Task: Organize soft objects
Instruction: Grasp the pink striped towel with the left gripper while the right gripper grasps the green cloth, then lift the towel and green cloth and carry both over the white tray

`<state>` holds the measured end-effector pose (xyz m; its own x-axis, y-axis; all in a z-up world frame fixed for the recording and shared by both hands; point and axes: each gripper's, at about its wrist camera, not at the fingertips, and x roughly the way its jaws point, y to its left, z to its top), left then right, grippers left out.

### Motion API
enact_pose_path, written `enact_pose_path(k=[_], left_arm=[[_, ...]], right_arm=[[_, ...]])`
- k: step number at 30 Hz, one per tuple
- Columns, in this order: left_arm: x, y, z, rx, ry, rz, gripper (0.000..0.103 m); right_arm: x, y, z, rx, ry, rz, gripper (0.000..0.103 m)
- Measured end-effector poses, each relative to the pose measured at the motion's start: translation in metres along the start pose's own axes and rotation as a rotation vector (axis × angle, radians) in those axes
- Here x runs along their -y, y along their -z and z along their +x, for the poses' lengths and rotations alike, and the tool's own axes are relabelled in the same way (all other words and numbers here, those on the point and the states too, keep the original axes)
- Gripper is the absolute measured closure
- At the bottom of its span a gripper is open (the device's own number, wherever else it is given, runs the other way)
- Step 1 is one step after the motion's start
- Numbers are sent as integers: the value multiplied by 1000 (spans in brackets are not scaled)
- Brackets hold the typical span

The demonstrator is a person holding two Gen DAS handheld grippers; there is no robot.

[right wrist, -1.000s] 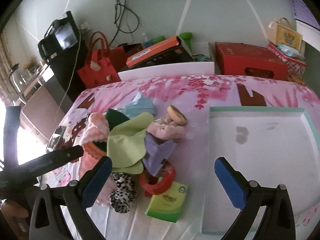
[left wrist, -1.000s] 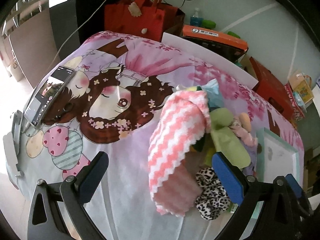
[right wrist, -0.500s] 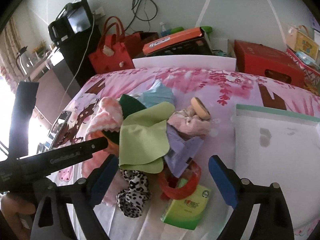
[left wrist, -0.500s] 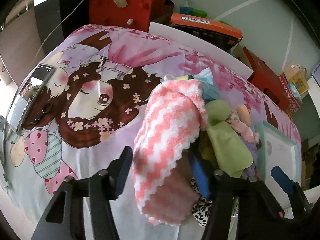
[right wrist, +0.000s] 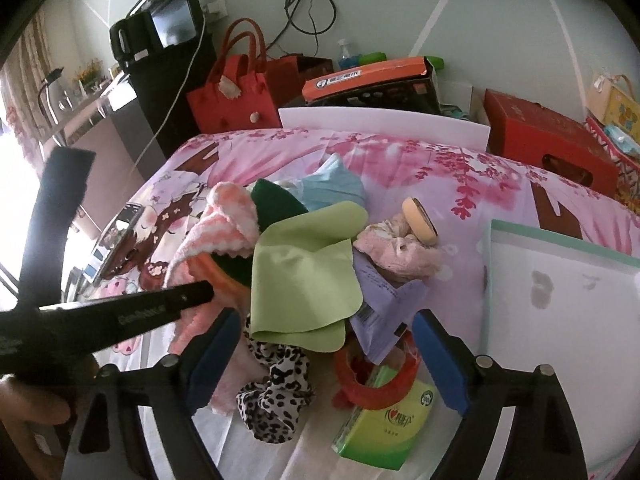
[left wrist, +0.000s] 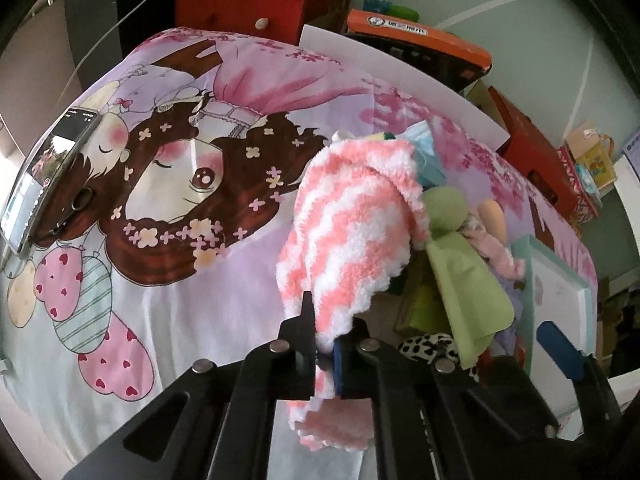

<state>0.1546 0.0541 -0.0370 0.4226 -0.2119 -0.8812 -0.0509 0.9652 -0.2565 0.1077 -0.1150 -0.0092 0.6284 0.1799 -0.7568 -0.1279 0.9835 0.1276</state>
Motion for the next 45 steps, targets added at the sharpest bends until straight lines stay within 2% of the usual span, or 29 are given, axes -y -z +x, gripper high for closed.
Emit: enact_pose_path(k=[12,16,21,24,27,35,38,45], left_arm=[[-7,-4,-18,54,35,-22,99],[-12,-6,-20,54,42,-37,99],[-19,-6,-21,54,44,-64,99],[-20,-6,-20,46,48,-71,99],[-21,-6,-19,39,46,-76,99],[-21,-4,-19,30,42,-74,99],[-20,-4,-19,31,41,-70,99],[-17,-5,-25,60,51,-55,99]], right_arm=[[-24,-4,16,-22,27,-116,31],[-32,-8,23,-29,51,-166,44],[-41,-12,34,-44,62,-215,45],[-45,-12,37,-48,79,-243,52],[-43,-11,40,-53,75,-237,59],[-35,-12,37,-40,60,-183,92],[-31,-13,34,-28,55,-164,97],[-21,-22,9,62,47,-115,99]])
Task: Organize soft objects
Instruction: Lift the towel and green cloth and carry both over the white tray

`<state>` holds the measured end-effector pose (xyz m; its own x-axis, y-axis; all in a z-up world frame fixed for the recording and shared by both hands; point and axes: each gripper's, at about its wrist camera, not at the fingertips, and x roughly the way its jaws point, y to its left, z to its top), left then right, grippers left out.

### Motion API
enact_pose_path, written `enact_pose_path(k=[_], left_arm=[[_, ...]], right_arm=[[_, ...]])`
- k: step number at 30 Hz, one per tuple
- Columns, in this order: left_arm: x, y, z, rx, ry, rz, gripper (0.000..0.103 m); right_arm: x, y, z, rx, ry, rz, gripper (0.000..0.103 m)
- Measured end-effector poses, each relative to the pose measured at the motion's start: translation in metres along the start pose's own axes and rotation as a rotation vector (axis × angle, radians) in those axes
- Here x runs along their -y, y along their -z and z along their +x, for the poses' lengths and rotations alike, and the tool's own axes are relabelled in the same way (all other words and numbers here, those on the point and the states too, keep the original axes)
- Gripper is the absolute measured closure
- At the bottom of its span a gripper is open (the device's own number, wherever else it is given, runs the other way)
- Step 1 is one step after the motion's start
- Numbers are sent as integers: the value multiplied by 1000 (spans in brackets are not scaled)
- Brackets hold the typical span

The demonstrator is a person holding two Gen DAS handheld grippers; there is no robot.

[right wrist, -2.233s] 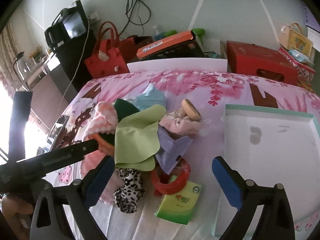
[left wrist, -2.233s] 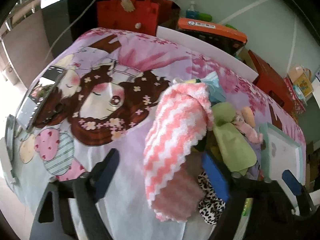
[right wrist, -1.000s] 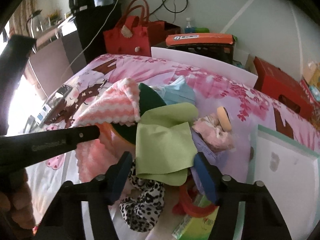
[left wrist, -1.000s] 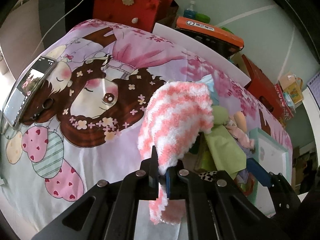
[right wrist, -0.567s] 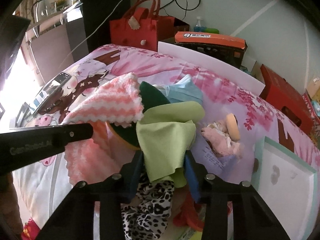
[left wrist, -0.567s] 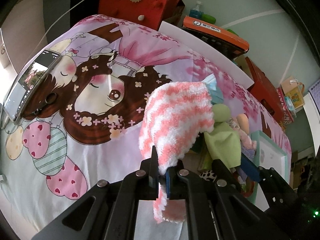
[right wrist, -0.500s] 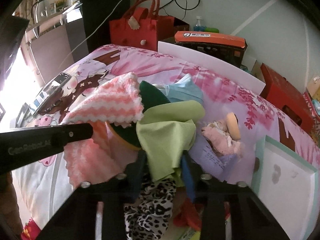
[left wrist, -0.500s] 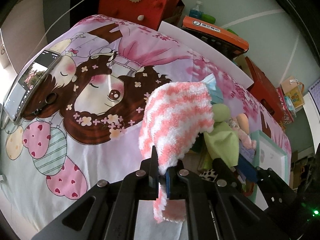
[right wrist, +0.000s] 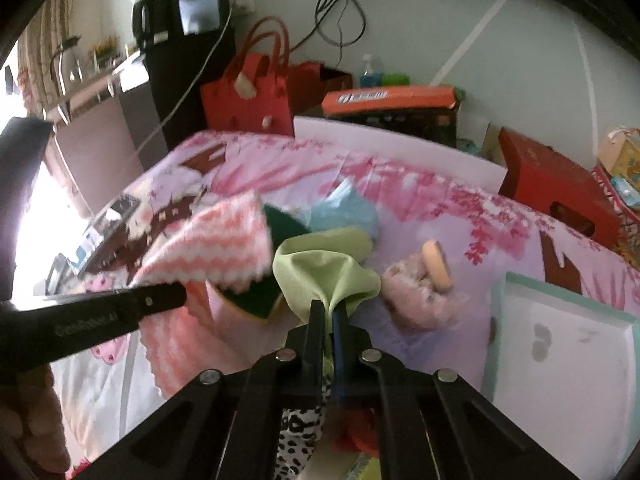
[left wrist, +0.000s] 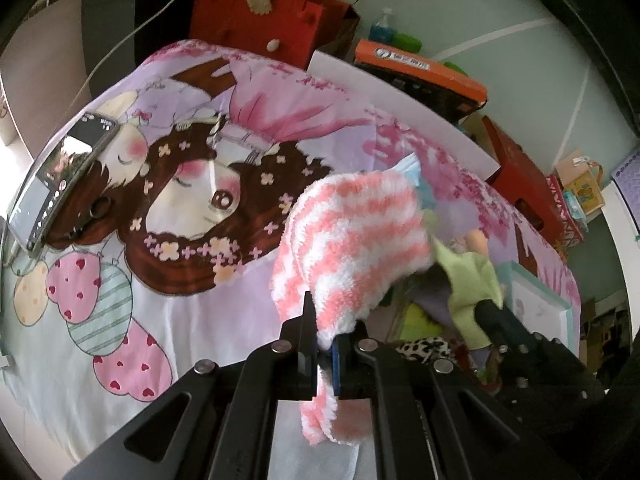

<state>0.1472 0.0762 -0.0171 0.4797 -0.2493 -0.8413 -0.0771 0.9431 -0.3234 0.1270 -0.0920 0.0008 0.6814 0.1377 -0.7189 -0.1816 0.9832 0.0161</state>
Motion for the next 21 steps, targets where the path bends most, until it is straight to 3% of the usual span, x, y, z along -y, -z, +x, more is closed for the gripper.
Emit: enact_pose_path(k=[8,17,21], left_arm=[[10,-5,-27,133,43,39,99],[24,-7,-75,362,142,106,99],[32,-6,-85,417,157,136,99]], right_arm=[[14,-17,-45,152,-1,59,99],[28,-23,-79,248,-1,107,99],[37,-23,-91,279,2,132,99]])
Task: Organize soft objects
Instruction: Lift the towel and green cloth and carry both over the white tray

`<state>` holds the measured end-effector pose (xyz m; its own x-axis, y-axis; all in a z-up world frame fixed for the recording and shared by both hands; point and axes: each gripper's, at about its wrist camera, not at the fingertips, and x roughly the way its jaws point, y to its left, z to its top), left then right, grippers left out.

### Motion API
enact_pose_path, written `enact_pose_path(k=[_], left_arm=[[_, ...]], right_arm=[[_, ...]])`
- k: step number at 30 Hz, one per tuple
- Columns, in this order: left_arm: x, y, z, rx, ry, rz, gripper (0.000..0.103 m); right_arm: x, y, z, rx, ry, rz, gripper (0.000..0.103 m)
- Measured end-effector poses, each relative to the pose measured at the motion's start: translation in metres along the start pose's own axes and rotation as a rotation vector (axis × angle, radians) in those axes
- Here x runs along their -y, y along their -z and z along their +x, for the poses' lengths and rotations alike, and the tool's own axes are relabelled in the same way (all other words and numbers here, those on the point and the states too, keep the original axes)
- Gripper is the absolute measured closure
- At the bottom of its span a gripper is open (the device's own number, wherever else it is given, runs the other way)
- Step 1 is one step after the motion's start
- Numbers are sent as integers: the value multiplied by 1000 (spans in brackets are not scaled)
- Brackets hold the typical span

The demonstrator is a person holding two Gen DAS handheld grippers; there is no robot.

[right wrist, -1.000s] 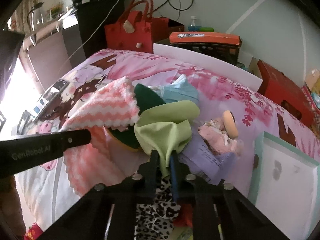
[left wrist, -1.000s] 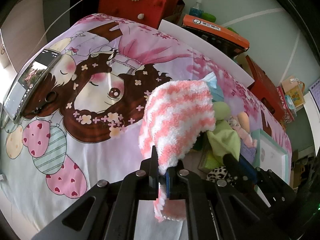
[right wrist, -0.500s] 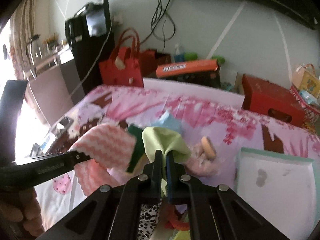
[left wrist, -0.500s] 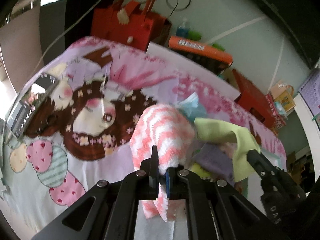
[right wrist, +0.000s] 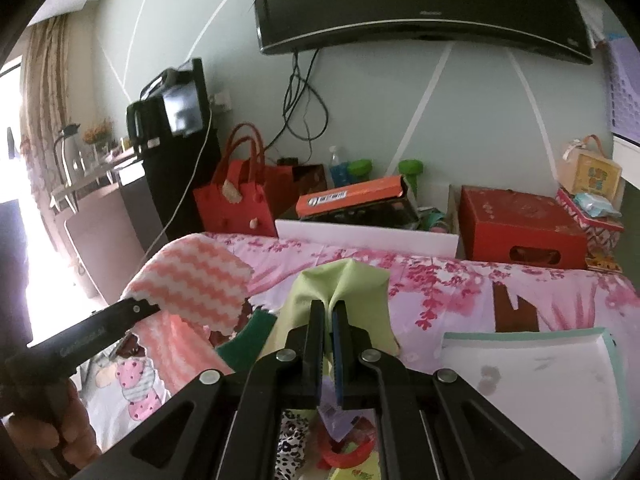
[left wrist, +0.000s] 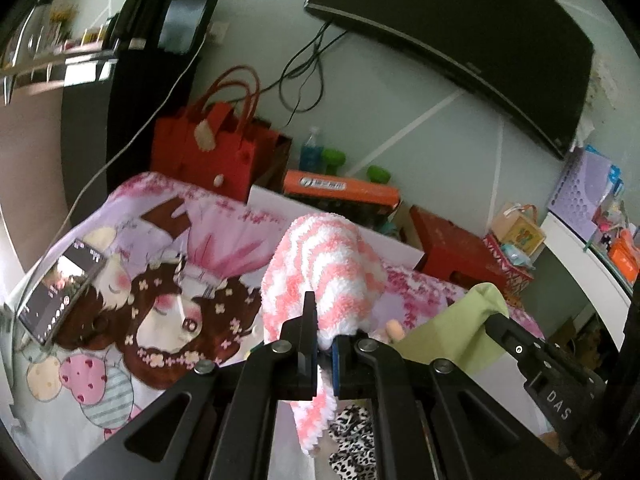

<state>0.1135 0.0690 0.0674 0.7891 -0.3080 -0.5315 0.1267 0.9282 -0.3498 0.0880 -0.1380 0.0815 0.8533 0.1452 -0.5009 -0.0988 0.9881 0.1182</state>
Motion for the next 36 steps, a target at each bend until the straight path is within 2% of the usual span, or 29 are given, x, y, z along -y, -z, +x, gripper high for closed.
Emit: enact_pose_path(k=[6,15,28,36], left_arm=[[15,-2,-13,69,23,49,99],[55,0,-18,78,60,143,99],[144,9,-12,27,158,318,99],[197,30,2,-15,267,395,99]], right_arm=[[17,-4,-12,33,13,39,99],[70,-10,-42,107,106,136,99],[161,-1,-79,142,306,285,99],[204,7,-99,151,413,366,99]])
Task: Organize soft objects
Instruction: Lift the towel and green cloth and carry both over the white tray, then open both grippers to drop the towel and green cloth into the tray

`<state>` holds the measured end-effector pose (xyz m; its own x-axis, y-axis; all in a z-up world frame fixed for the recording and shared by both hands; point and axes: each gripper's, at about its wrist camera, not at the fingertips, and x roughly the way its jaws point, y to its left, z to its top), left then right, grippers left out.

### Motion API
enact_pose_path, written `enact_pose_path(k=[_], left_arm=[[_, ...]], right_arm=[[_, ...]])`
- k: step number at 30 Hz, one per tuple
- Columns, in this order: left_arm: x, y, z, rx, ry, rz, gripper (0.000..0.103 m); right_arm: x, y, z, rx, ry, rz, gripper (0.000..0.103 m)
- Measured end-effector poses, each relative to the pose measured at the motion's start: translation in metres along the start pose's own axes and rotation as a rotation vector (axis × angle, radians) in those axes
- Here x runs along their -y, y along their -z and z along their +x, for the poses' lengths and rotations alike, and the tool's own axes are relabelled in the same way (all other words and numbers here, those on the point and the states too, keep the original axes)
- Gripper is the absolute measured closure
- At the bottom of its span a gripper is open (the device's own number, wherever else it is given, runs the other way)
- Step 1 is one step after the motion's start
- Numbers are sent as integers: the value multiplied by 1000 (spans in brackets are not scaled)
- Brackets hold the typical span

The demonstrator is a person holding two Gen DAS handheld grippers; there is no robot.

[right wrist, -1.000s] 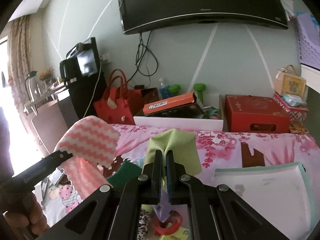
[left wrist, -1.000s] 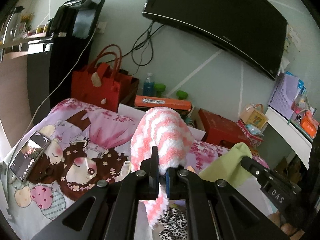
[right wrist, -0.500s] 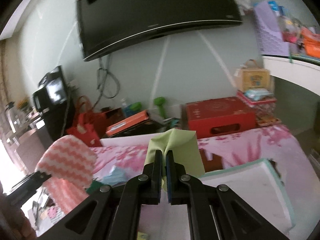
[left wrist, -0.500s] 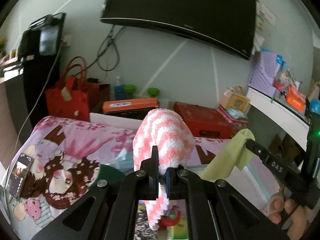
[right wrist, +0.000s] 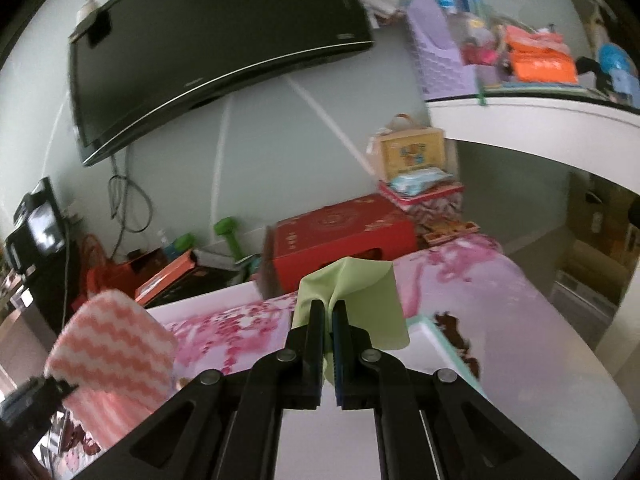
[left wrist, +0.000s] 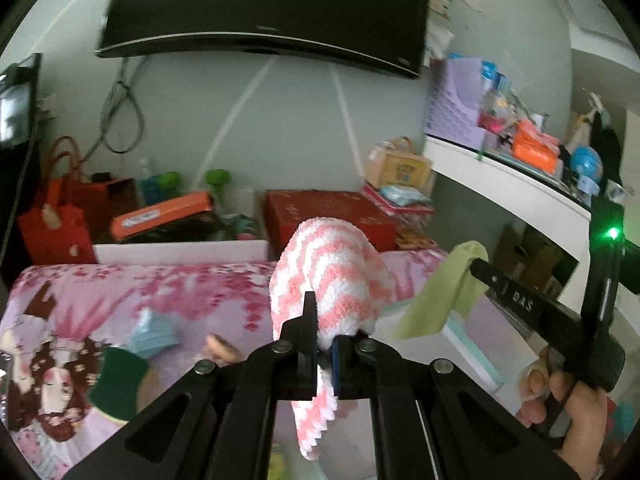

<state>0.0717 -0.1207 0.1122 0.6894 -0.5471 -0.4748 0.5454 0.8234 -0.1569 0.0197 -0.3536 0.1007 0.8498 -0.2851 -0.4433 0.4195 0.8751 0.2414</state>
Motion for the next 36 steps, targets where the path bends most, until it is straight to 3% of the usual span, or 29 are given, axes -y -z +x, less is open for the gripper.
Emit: enact_pose_path(k=[6,9,15,21,26,30,33,35,36], left_arm=[[27,14,33,-43,96,20,99],[32,27,61,-86,122,4,99],[35,60,118,-234,80,-7,99],[30,84,145,-368,19,2,99],[27,90,149,-412,-2,-12,96],[24,86,145,-432,-2,-23,59],[24,81,139,-423,-14,-28,54],[25,77,134,-412,-9,-26,48],[26,75,131,-410,-3,-23,42]], right_arm=[[21,1,6,-22,79,9,99],[33,9,26,-76,109,13,99],[50,26,59,-179,137,41,99],[50,39,77,-264,170,5,99],[45,45,86,-333,191,-26,95],[44,48,86,-392,213,-39,95],[46,49,85,-425,227,-33,75],[48,49,83,-435,234,-31,55],[48,49,83,-440,236,-33,52]])
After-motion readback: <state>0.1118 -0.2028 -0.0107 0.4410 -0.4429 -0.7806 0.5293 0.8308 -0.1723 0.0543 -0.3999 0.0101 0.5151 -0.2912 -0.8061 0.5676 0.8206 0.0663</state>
